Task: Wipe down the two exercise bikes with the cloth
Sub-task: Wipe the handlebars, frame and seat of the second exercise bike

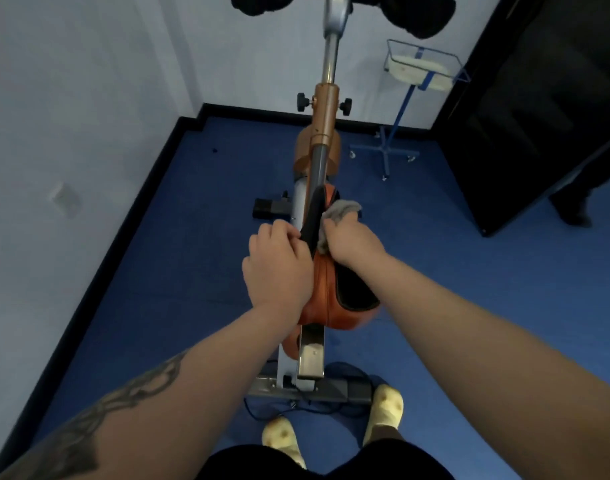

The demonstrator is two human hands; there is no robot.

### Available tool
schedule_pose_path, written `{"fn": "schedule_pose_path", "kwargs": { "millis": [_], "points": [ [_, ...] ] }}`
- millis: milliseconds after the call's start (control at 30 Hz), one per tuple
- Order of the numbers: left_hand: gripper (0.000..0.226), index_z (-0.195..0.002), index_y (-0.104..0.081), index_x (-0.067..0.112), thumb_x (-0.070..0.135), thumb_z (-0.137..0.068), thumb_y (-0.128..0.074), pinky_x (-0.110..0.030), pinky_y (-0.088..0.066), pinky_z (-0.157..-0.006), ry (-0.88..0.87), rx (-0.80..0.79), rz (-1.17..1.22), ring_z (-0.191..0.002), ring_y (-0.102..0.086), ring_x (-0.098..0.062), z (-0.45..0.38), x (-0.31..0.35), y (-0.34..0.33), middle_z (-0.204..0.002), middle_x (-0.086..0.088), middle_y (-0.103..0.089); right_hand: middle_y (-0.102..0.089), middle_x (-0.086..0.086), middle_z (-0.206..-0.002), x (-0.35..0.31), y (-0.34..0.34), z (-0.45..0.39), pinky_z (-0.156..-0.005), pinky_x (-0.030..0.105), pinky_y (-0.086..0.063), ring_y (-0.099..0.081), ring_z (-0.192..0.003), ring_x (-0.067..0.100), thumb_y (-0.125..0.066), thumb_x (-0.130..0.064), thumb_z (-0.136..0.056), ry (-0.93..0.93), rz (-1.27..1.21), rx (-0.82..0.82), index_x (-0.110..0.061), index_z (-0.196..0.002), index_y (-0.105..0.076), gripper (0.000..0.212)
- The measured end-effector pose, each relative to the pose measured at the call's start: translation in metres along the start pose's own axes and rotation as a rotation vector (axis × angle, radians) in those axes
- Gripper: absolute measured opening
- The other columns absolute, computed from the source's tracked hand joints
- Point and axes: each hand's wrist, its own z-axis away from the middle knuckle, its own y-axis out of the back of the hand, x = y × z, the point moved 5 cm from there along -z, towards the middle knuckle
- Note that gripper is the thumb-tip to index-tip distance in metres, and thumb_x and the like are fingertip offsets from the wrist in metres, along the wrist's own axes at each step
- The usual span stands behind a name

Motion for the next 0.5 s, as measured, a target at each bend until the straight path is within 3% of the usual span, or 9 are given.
{"fn": "schedule_pose_path", "kwargs": {
  "millis": [67, 233, 333, 400, 500],
  "points": [
    [0.011, -0.095, -0.058, 0.022, 0.019, -0.094, -0.047, -0.044, -0.047, -0.075, 0.002, -0.008, 0.013, -0.09, -0.049, -0.017, 0.0, -0.001, 0.0, -0.096, 0.004, -0.054, -0.049, 0.02, -0.133, -0.009, 0.005, -0.008, -0.087, 0.038, -0.04, -0.051, -0.117, 0.037, -0.036, -0.025, -0.101, -0.047, -0.133, 0.065, -0.002, -0.14, -0.032, 0.045],
    [0.011, -0.097, -0.058, 0.022, 0.02, -0.093, -0.047, -0.043, -0.047, -0.076, 0.0, -0.017, 0.021, -0.092, -0.049, -0.017, 0.002, 0.0, 0.001, -0.099, 0.005, -0.055, -0.052, 0.018, -0.13, 0.008, -0.006, 0.021, -0.074, 0.037, -0.035, -0.054, -0.112, 0.038, -0.039, -0.039, -0.097, -0.011, -0.023, 0.01, -0.01, -0.145, -0.022, 0.058],
    [0.01, -0.098, -0.056, 0.023, 0.021, -0.093, -0.047, -0.038, -0.043, -0.076, -0.001, -0.022, -0.004, -0.092, -0.047, -0.016, 0.001, 0.0, 0.0, -0.099, 0.006, -0.053, -0.051, 0.019, -0.134, -0.003, 0.001, 0.001, -0.089, 0.04, -0.041, -0.052, -0.119, 0.036, -0.045, -0.029, -0.098, -0.067, -0.079, 0.006, -0.005, -0.144, -0.027, 0.055],
    [0.01, -0.098, -0.056, 0.024, 0.021, -0.094, -0.047, -0.037, -0.043, -0.077, 0.008, -0.028, 0.003, -0.094, -0.047, -0.015, 0.001, -0.002, 0.0, -0.1, 0.006, -0.052, -0.045, 0.019, -0.143, -0.015, 0.006, -0.013, -0.099, 0.04, -0.039, -0.046, -0.128, 0.034, -0.051, -0.021, -0.096, -0.134, -0.129, 0.025, -0.007, -0.151, -0.013, 0.069],
    [0.011, -0.098, -0.056, 0.023, 0.02, -0.094, -0.047, -0.037, -0.044, -0.077, 0.01, -0.03, 0.027, -0.093, -0.046, -0.014, 0.002, -0.004, 0.0, -0.099, 0.007, -0.052, -0.047, 0.018, -0.14, -0.015, 0.0, -0.007, -0.088, 0.04, -0.04, -0.049, -0.124, 0.036, -0.051, -0.023, -0.095, -0.115, -0.105, 0.059, -0.011, -0.151, -0.009, 0.071]
  ]
}}
